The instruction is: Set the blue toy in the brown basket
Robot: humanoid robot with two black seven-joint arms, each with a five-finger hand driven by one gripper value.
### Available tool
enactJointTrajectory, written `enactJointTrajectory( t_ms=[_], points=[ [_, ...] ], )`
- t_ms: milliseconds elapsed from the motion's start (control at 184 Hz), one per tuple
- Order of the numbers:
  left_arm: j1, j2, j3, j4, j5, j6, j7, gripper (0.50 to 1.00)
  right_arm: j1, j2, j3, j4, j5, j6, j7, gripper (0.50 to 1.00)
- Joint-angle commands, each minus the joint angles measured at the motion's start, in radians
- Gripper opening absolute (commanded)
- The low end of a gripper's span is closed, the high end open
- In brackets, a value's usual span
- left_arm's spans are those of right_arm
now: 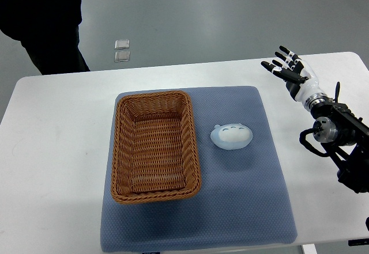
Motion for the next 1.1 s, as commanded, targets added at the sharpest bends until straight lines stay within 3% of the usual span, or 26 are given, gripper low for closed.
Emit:
enactJointTrajectory(
  t_ms=[0,1095],
  points=[
    [0.000,0.000,-0.002,0.000,0.000,0.000,0.000,1.000,0.000,0.001,0.000,0.000,0.000,0.000,0.000,0.911],
    [-0.001,0.000,0.001,0.001,0.000,0.000,0.000,1.000,0.011,-0.020,-0.017,0.001,-0.002,0.017,-0.003,0.911]
  ],
)
